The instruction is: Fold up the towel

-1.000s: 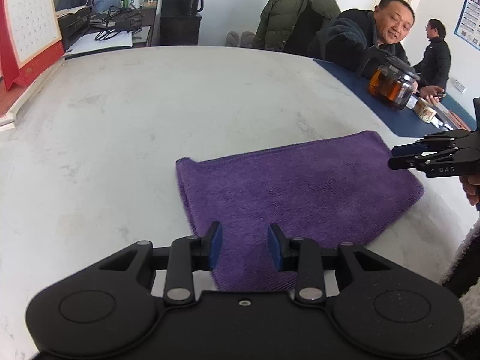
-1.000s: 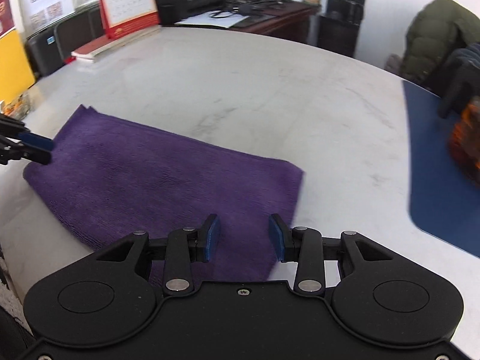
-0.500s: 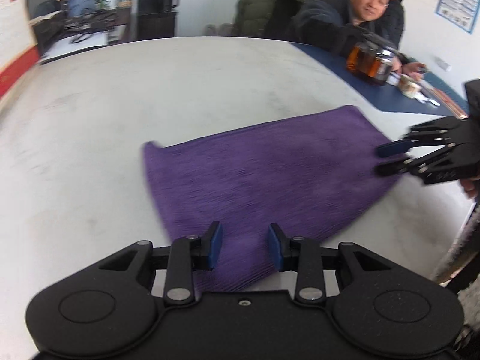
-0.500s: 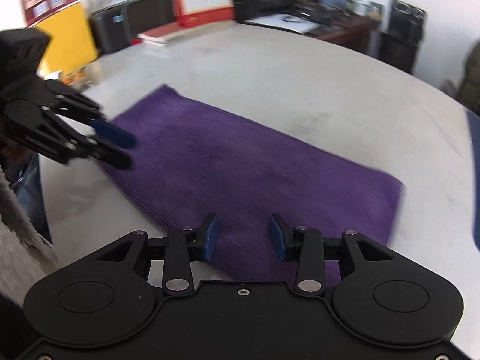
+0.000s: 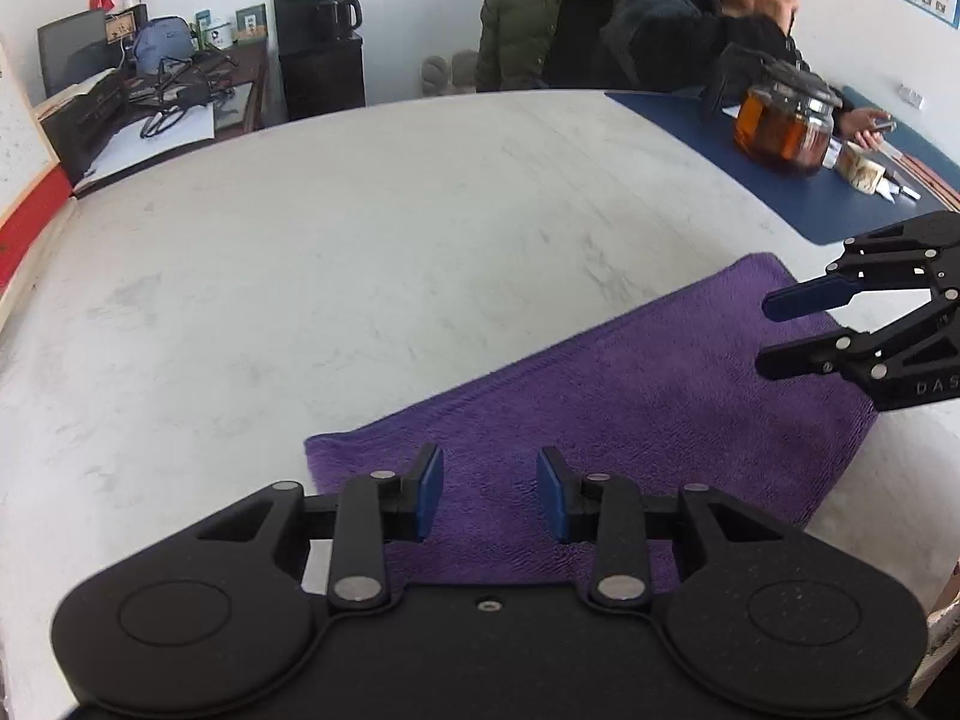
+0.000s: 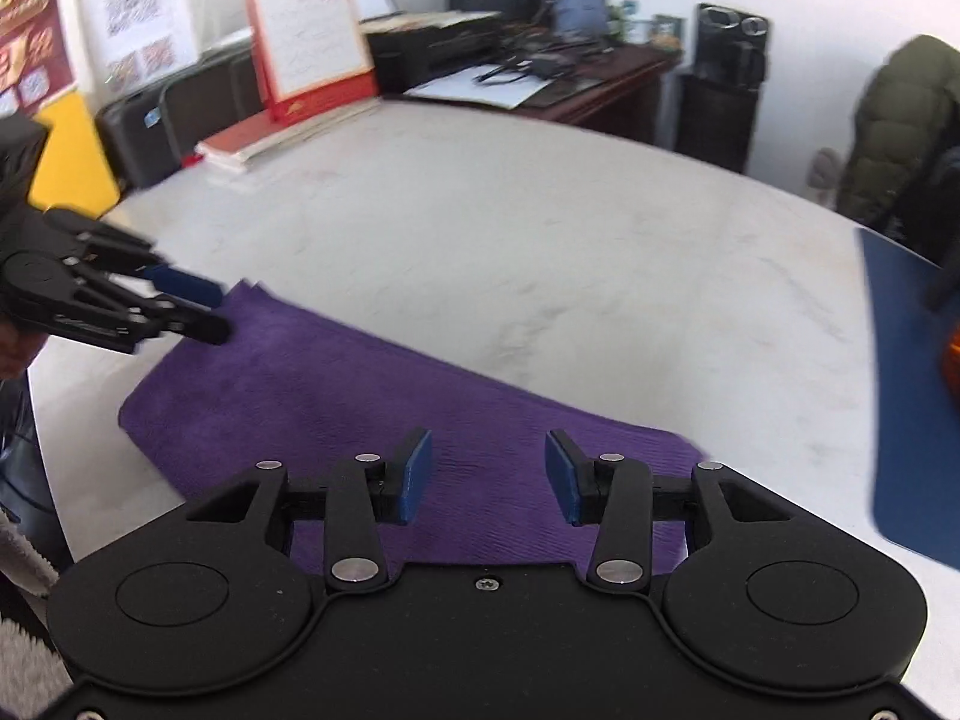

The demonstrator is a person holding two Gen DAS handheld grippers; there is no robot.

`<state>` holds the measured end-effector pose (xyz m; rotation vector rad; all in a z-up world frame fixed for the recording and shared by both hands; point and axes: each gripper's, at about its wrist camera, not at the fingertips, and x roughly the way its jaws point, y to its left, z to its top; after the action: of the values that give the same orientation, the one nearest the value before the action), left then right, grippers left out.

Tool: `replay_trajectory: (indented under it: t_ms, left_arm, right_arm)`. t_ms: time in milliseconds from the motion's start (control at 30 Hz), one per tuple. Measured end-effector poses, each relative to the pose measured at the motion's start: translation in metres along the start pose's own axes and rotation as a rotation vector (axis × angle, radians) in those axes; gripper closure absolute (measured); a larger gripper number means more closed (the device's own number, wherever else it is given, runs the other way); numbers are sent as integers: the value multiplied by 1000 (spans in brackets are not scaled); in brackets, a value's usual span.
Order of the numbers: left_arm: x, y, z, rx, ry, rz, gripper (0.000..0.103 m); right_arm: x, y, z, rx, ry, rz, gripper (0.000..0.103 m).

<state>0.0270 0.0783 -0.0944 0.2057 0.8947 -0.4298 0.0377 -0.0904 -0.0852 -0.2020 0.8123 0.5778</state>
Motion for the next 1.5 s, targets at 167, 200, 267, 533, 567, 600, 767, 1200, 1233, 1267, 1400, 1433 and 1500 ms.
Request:
replay_trajectory:
  t_ms: [167, 200, 267, 533, 567, 600, 767, 1200, 1233, 1267, 1400, 1433, 1500]
  left_arm:
    - [16, 7, 7, -10, -26, 10, 70]
    - [19, 8, 9, -9, -29, 11, 70]
    - [26, 12, 17, -6, -33, 14, 70]
    - [55, 32, 52, -6, -61, 18, 70]
    - [58, 34, 55, -11, -64, 20, 70]
    - [60, 36, 58, -16, -70, 23, 70]
    - [65, 41, 65, -60, -79, 38, 69]
    - [-78, -3, 69, -141, -353, 161, 5]
    - [-93, -10, 69, -167, -390, 191, 3]
    - [-101, -15, 70, -178, -408, 218, 2]
    - [-125, -42, 74, -189, -444, 352, 1]
    - [-131, -48, 74, -181, -451, 363, 1]
    - [-145, -55, 73, -159, -473, 343, 1]
  right_arm:
    - [26, 4, -8, 4, 79, -3, 59]
    - [28, 3, -6, 5, 79, -5, 59]
    - [32, 0, -2, 12, 75, -13, 59]
    - [60, -30, 23, 13, 47, -37, 58]
    - [64, -32, 25, 13, 44, -39, 57]
    - [66, -34, 28, 14, 41, -41, 57]
    - [79, -41, 36, 24, 23, -56, 56]
    - [0, -42, 43, 226, -119, 29, 17]
    - [-14, -44, 42, 269, -157, 54, 11]
    - [-25, -47, 40, 305, -186, 70, 4]
    - [-69, -58, 34, 409, -296, 105, 0]
    - [-81, -59, 33, 416, -317, 97, 0]
    - [-105, -54, 34, 401, -357, 62, 0]
